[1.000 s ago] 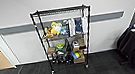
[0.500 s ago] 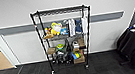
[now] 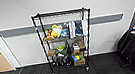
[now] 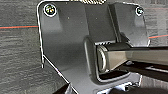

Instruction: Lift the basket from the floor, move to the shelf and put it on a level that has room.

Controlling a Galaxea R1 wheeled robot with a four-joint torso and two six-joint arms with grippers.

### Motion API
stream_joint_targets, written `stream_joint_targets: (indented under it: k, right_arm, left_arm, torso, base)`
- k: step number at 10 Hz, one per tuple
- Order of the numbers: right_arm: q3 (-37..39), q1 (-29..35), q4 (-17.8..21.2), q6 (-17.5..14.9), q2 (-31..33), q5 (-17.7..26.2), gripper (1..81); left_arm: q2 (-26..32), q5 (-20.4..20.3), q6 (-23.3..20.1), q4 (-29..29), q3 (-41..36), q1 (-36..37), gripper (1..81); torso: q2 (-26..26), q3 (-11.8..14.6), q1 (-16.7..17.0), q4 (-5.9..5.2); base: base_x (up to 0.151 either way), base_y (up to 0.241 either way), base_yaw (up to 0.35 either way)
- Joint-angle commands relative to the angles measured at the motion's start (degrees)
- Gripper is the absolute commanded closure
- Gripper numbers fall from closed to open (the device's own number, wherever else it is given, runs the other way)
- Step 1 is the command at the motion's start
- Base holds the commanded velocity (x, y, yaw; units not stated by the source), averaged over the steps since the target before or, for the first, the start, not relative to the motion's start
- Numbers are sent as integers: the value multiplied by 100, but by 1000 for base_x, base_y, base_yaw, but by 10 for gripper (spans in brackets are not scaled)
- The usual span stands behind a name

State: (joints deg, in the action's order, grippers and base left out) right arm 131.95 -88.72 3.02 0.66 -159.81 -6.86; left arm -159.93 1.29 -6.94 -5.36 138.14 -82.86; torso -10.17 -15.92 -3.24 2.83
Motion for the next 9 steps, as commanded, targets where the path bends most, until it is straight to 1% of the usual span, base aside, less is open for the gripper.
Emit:
stream_joint_targets:
  k: [1,2,3,4,5,6,7,9]
  right_arm:
    - [-601,359,58,31,526,370,10]
    - [-602,394,58,66,578,387,10]
    - [-610,447,58,110,631,396,10]
    - [-628,508,84,128,658,405,10]
    - [-672,544,120,128,702,405,10]
    - [-760,605,120,128,763,405,10]
    - [-839,667,137,128,816,414,10]
    - [-970,807,225,128,921,423,10]
  left_arm:
    - [716,381,52,-44,-797,485,10]
    - [830,381,95,-78,-894,556,10]
    - [891,424,140,-227,-894,687,10]
    - [918,451,140,-307,-903,792,10]
    - [936,486,140,-351,-921,846,10]
    - [954,486,140,-360,-938,890,10]
    - [980,495,140,-369,-938,933,10]
    - [989,714,140,-430,-938,1083,10]
  torso:
    - [-543,0,-347,0]
    - [-728,0,-465,0]
    - [-1500,0,-959,0]
    - [-1124,0,-715,0]
    - [-1303,-350,-828,0]
    - [-1504,-535,-955,0]
    - [-1651,-550,-1045,0]
    - [-1952,-775,-1233,0]
  base:
    - [0,0,0]
    - [0,0,0]
    - [0,0,0]
    - [0,0,0]
    - [0,0,0]
    - [0,0,0]
    - [0,0,0]
    - [0,0,0]
